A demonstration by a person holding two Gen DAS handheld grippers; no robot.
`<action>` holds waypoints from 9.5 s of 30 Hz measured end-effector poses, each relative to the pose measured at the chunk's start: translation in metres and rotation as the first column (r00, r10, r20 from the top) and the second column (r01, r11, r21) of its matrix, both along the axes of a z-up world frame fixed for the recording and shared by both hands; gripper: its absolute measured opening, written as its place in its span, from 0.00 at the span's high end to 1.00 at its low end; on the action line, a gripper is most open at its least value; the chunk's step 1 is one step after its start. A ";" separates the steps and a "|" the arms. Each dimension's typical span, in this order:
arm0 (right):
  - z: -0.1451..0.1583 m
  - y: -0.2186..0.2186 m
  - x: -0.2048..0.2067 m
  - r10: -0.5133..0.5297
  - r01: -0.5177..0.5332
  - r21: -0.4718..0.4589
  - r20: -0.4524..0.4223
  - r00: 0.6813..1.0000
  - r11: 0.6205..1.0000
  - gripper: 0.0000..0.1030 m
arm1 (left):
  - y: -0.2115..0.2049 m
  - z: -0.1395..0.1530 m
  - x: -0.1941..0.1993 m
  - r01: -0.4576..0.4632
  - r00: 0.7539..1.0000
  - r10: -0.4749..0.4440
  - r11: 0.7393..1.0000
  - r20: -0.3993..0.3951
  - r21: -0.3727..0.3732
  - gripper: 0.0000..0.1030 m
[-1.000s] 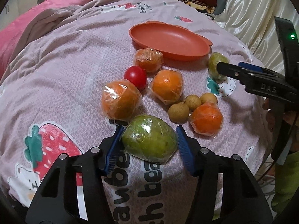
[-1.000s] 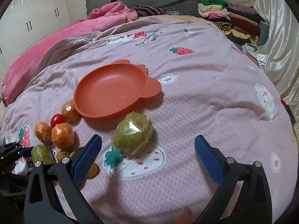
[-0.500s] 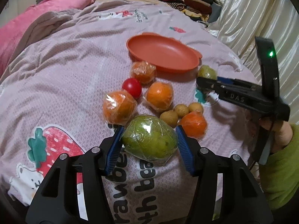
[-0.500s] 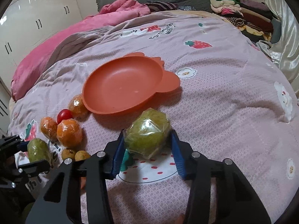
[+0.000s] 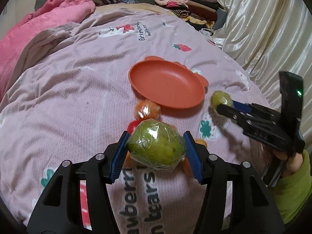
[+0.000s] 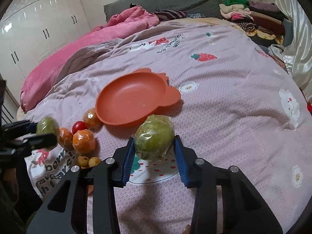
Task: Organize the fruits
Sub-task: 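Carry both green fruits over the orange plate and open both tools to drop them, then lift both open tools away from the plate back toward the remaining fruits, then grasp a wrapped orange with the right tool while the left tool grasps another wrapped orange, then carry both wrapped oranges onto the orange plate and open both tools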
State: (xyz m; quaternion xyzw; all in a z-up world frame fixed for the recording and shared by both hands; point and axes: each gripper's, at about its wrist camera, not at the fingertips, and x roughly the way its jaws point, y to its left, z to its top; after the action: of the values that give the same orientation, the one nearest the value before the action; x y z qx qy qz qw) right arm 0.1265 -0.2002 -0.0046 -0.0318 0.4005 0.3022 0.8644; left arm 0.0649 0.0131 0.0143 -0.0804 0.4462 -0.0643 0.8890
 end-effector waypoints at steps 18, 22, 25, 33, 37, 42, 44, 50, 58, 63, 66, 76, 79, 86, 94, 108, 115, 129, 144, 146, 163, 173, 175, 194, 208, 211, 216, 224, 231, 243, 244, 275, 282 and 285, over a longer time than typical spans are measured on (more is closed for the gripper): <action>0.021 0.031 0.023 0.088 -0.087 -0.021 0.057 0.994 0.996 0.64 | 0.001 0.015 0.085 0.036 0.999 -0.036 0.999 -0.005 0.009 0.53; 0.016 0.044 0.027 0.121 -0.119 -0.048 0.048 0.992 0.992 0.64 | 0.003 0.008 0.101 0.035 0.999 -0.035 0.999 -0.035 0.000 0.53; 0.012 0.052 0.029 0.142 -0.140 -0.064 0.039 0.989 0.988 0.64 | 0.005 0.004 0.112 0.036 0.998 -0.037 0.999 -0.054 -0.010 0.53; 0.004 0.067 0.039 0.176 -0.172 -0.109 0.022 0.984 0.979 0.64 | 0.006 -0.007 0.131 0.044 0.995 -0.047 0.999 -0.091 -0.025 0.53; -0.001 0.072 0.041 0.187 -0.184 -0.131 0.009 0.982 0.974 0.64 | 0.005 -0.013 0.135 0.048 0.993 -0.050 0.998 -0.106 -0.027 0.53; -0.004 0.074 0.042 0.189 -0.186 -0.140 0.005 0.982 0.973 0.64 | 0.004 -0.018 0.140 0.054 0.991 -0.056 0.998 -0.119 -0.022 0.53; -0.004 0.074 0.042 0.193 -0.190 -0.143 0.005 0.981 0.971 0.63 | 0.005 -0.020 0.142 0.054 0.991 -0.056 0.998 -0.123 -0.023 0.53; -0.005 0.076 0.041 0.197 -0.194 -0.158 0.004 0.980 0.968 0.61 | 0.006 -0.022 0.145 0.049 0.990 -0.052 0.998 -0.131 -0.029 0.53; -0.002 0.076 0.039 0.198 -0.193 -0.162 0.016 0.980 0.968 0.54 | 0.005 -0.027 0.149 0.043 0.988 -0.047 0.999 -0.147 -0.031 0.53; 0.001 0.072 0.036 0.191 -0.186 -0.151 0.018 0.981 0.971 0.51 | 0.006 -0.029 0.151 0.038 0.987 -0.042 0.999 -0.156 -0.033 0.53; 0.003 0.068 0.033 0.180 -0.175 -0.141 0.019 0.984 0.974 0.50 | 0.006 -0.030 0.151 0.035 0.987 -0.040 0.999 -0.157 -0.033 0.53; 0.011 0.055 0.026 0.149 -0.144 -0.116 0.034 0.988 0.983 0.40 | 0.011 -0.015 0.146 0.021 0.993 -0.025 0.999 -0.114 -0.034 0.51; 0.014 0.053 0.024 0.142 -0.137 -0.105 0.041 0.989 0.985 0.37 | 0.012 -0.008 0.142 0.019 0.995 -0.022 0.999 -0.096 -0.029 0.46; 0.020 0.048 0.016 0.127 -0.122 -0.081 0.068 0.990 0.989 0.25 | 0.017 0.011 0.123 0.006 0.999 -0.006 1.000 -0.033 -0.003 0.35; 0.025 0.044 0.005 0.104 -0.097 -0.073 0.089 0.991 0.993 0.11 | 0.027 0.015 0.097 -0.017 1.000 0.017 1.000 -0.006 -0.001 0.25; 0.033 0.037 -0.018 0.078 -0.071 -0.062 0.110 0.991 0.996 0.07 | 0.045 0.024 0.057 -0.077 0.996 0.077 0.997 0.032 -0.002 0.10; 0.039 0.038 -0.030 0.081 -0.074 -0.060 0.119 0.990 0.995 0.07 | 0.048 0.028 0.042 -0.092 0.995 0.091 0.996 0.042 0.015 0.10; 0.044 0.041 -0.051 0.088 -0.081 -0.061 0.126 0.988 0.995 0.07 | 0.050 0.032 0.016 -0.101 0.993 0.099 0.994 0.060 0.030 0.10; 0.037 0.045 -0.073 0.106 -0.101 -0.059 0.086 0.991 0.993 0.07 | 0.052 0.024 -0.006 -0.111 0.993 0.109 0.992 0.045 0.054 0.10; 0.037 0.045 -0.075 0.109 -0.105 -0.059 0.083 0.991 0.993 0.07 | 0.053 0.023 -0.009 -0.114 0.993 0.112 0.992 0.044 0.053 0.10; 0.025 0.051 -0.093 0.131 -0.128 -0.079 0.037 0.991 0.989 0.07 | 0.050 0.010 -0.031 -0.110 0.994 0.108 0.991 0.026 0.078 0.10; 0.013 0.052 -0.098 0.140 -0.139 -0.082 0.002 0.990 0.987 0.07 | 0.039 -0.002 -0.042 -0.087 0.996 0.087 0.991 0.005 0.101 0.10; 0.011 0.051 -0.098 0.143 -0.143 -0.078 -0.005 0.990 0.987 0.07 | 0.036 -0.004 -0.043 -0.081 0.997 0.082 0.991 0.001 0.106 0.10; -0.013 0.056 -0.093 0.181 -0.185 -0.058 -0.069 0.981 0.981 0.36 | 0.036 -0.024 -0.042 -0.065 0.997 0.068 0.995 -0.032 0.079 0.11; -0.030 0.066 -0.078 0.190 -0.195 -0.060 -0.077 0.979 0.979 0.56 | 0.033 -0.030 -0.032 -0.039 0.998 0.041 0.998 -0.037 0.052 0.31; -0.031 0.066 -0.076 0.191 -0.195 -0.055 -0.072 0.979 0.979 0.60 | 0.033 -0.032 -0.027 -0.038 0.998 0.040 0.998 -0.039 0.046 0.37; -0.030 0.064 -0.075 0.197 -0.200 -0.041 -0.073 0.978 0.979 0.61 | 0.031 -0.037 -0.020 -0.026 0.999 0.028 0.999 -0.047 0.030 0.43; -0.022 0.061 -0.077 0.207 -0.209 -0.035 -0.066 0.976 0.977 0.61 | 0.030 -0.047 -0.010 -0.011 0.998 0.011 1.000 -0.062 0.014 0.55; -0.018 0.058 -0.076 0.204 -0.206 -0.032 -0.061 0.977 0.978 0.61 | 0.030 -0.049 -0.005 -0.003 0.998 0.003 1.000 -0.059 0.012 0.66; -0.009 0.056 -0.074 0.205 -0.206 -0.016 -0.049 0.978 0.978 0.61 | 0.034 -0.029 -0.018 0.003 1.000 -0.004 0.999 -0.013 -0.036 0.66; -0.007 0.055 -0.074 0.203 -0.204 -0.014 -0.046 0.978 0.979 0.61 | 0.034 -0.026 -0.018 0.003 1.000 -0.004 0.999 -0.008 -0.037 0.66; 0.020 0.026 -0.003 0.115 -0.115 0.005 0.059 0.992 0.993 0.61 | 0.001 0.000 0.053 0.080 0.997 -0.080 0.997 -0.001 -0.014 0.66; 0.024 0.025 0.012 0.106 -0.105 -0.006 0.081 0.991 0.994 0.61 | -0.010 -0.005 0.071 0.112 0.994 -0.111 0.994 -0.020 0.005 0.66; 0.024 0.026 0.020 0.104 -0.103 -0.016 0.087 0.991 0.995 0.61 | -0.012 -0.008 0.076 0.121 0.992 -0.121 0.993 -0.030 0.011 0.66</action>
State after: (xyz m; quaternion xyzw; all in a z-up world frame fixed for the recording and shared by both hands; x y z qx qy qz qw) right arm 0.1463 -0.1744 0.0197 -0.0706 0.3615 0.3426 0.8643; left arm 0.1412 0.0007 0.0067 -0.0484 0.4635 -0.1142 0.8774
